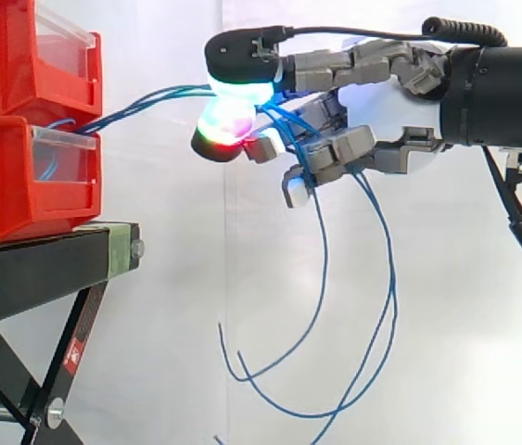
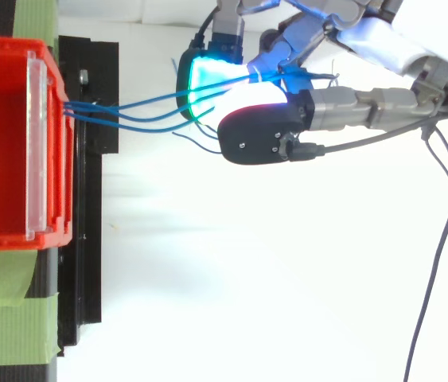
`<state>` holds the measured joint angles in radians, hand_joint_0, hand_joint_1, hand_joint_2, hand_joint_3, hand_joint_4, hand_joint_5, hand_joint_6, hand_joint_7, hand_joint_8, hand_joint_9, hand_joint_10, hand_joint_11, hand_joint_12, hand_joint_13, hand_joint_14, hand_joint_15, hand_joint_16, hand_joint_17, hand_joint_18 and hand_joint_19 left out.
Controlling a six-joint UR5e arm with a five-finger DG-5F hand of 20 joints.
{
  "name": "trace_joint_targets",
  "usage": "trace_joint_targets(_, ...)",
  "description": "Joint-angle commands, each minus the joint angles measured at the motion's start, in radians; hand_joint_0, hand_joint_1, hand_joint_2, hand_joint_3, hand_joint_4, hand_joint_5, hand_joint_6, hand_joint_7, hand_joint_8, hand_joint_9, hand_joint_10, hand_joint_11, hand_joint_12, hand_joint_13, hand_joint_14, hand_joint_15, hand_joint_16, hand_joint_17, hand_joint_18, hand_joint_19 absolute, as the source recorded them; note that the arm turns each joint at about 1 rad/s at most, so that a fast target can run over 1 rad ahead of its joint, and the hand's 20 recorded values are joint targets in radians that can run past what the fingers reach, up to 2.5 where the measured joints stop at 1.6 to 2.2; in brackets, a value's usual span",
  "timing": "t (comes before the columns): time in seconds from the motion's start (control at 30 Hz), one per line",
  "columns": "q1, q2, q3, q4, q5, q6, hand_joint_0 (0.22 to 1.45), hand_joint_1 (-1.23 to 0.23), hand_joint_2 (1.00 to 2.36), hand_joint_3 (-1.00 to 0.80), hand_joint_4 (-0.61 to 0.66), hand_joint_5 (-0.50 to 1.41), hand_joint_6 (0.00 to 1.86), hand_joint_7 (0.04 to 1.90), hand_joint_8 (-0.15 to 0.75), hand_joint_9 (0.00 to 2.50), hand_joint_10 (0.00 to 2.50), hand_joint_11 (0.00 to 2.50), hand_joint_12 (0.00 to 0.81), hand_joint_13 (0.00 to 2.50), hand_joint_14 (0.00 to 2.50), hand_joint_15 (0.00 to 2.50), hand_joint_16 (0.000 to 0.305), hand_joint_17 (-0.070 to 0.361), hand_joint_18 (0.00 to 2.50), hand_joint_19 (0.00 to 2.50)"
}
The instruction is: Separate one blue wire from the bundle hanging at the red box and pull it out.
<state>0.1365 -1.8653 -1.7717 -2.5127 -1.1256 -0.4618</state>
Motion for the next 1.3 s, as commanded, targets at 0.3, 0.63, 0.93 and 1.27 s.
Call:
trace_joint_targets(0.3,0.0,0.0,0.0,0.0,0.001,-0.001,0.56,-0.66,1.0,-0.46,0.2,-0.21,0.81,1.11,0.349,1.09,0.02,1.34,0.347,1.25,1.19,1.31,0.051,0.114,0.86,1.15)
trace_joint_targets(0.63,-0.002,0.0,0.0,0.0,0.0,-0.001,0.58,-0.48,1.0,-0.5,0.21,-0.18,0.78,1.13,0.356,1.19,0.02,1.34,0.324,1.32,1.15,1.33,0.049,0.111,0.92,1.16)
trace_joint_targets(0.93,0.0,0.0,0.0,0.0,0.0,-0.001,0.62,-0.68,1.03,-0.23,0.17,-0.18,0.83,1.14,0.369,1.25,0.02,1.39,0.333,1.36,1.14,1.36,0.046,0.103,0.96,1.19)
trace_joint_targets(1.27,0.0,0.0,0.0,0.0,0.0,-0.006,0.56,-0.76,1.01,-0.34,0.2,-0.19,0.82,1.18,0.352,1.21,0.02,1.36,0.342,1.33,1.17,1.37,0.048,0.109,0.96,1.21)
